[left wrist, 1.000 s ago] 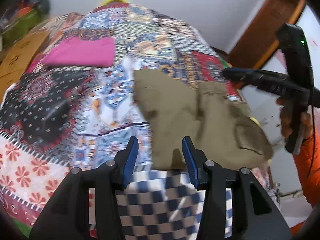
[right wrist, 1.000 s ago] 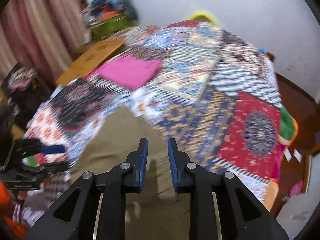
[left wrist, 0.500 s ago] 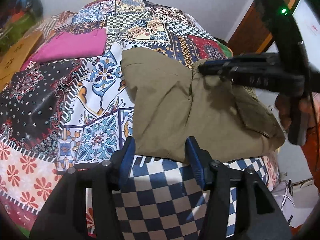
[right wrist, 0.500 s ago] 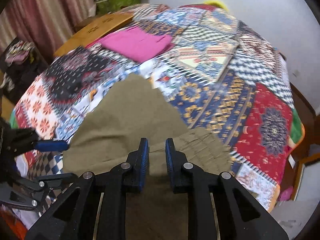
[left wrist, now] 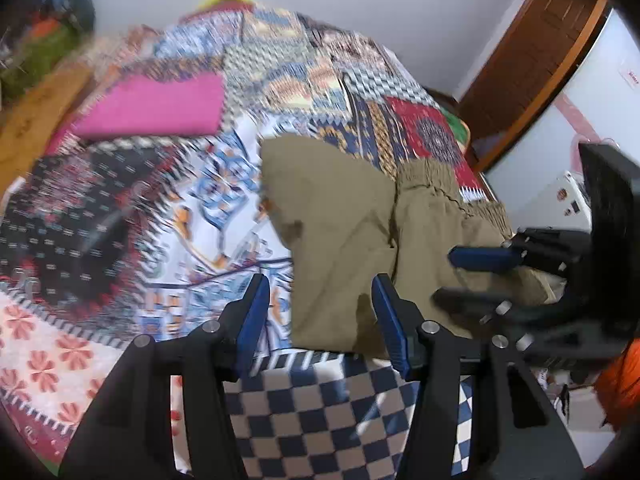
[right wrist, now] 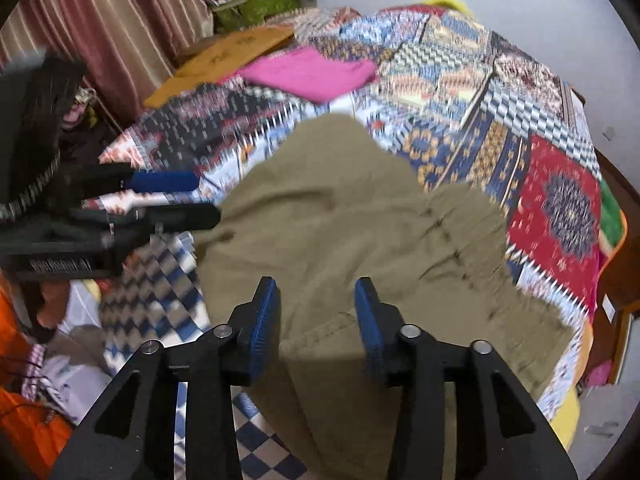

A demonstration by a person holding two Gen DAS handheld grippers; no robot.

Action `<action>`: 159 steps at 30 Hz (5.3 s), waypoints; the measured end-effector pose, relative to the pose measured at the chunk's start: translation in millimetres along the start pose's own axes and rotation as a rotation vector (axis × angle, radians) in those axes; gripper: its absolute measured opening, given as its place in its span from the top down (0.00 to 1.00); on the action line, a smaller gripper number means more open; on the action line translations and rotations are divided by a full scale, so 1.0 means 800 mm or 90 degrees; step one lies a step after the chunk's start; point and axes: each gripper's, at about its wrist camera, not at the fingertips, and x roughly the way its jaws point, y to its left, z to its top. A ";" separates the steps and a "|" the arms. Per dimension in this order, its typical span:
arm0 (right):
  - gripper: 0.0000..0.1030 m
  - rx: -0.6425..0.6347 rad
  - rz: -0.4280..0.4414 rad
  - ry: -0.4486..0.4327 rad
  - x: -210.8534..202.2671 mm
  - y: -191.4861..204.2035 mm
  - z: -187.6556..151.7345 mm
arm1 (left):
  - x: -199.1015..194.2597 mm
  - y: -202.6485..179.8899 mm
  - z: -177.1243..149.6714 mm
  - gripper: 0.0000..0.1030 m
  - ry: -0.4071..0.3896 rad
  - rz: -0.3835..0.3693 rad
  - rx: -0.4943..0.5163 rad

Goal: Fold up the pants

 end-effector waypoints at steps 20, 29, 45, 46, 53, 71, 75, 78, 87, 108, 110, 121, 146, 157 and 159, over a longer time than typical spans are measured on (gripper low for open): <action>0.60 0.084 -0.020 -0.083 -0.071 -0.022 -0.027 | -0.010 0.003 0.039 0.51 -0.052 0.065 0.015; 0.60 0.229 -0.153 -0.136 -0.144 -0.098 -0.096 | 0.097 0.032 0.104 0.45 0.019 0.131 0.010; 0.29 0.386 -0.139 -0.119 -0.116 -0.144 -0.133 | 0.034 0.004 0.074 0.03 0.029 -0.025 0.019; 0.27 0.389 -0.132 -0.119 -0.113 -0.141 -0.132 | 0.035 -0.004 0.070 0.02 0.033 -0.033 0.027; 0.18 0.403 -0.087 -0.105 -0.084 -0.129 -0.130 | 0.068 -0.023 0.049 0.02 0.082 -0.006 0.063; 0.21 0.437 -0.002 -0.092 -0.055 -0.142 -0.142 | 0.107 -0.051 0.047 0.01 0.104 -0.045 0.085; 0.38 0.419 -0.012 -0.105 -0.058 -0.136 -0.138 | 0.106 -0.050 0.049 0.12 0.097 -0.051 0.072; 0.49 0.404 -0.026 -0.116 -0.062 -0.132 -0.135 | 0.100 -0.050 0.050 0.30 0.099 -0.065 0.071; 0.84 0.402 -0.043 -0.141 -0.073 -0.137 -0.123 | 0.078 -0.062 0.046 0.70 0.078 -0.057 0.091; 0.90 0.328 -0.054 -0.228 -0.120 -0.110 -0.061 | -0.015 -0.056 0.063 0.82 -0.035 -0.057 0.082; 0.90 0.311 -0.056 -0.237 -0.122 -0.104 -0.046 | -0.027 -0.049 0.069 0.82 -0.050 -0.052 0.078; 0.90 0.231 -0.048 -0.287 -0.120 -0.076 0.033 | -0.084 0.007 0.109 0.82 -0.130 -0.013 0.051; 0.90 0.145 0.004 -0.326 -0.009 -0.043 0.250 | -0.076 0.204 0.246 0.82 -0.222 0.074 -0.023; 0.90 0.119 -0.013 -0.326 0.069 -0.025 0.334 | -0.030 0.297 0.312 0.82 -0.237 0.122 -0.026; 0.90 0.120 -0.018 -0.317 0.087 -0.029 0.343 | -0.015 0.315 0.321 0.82 -0.230 0.125 -0.030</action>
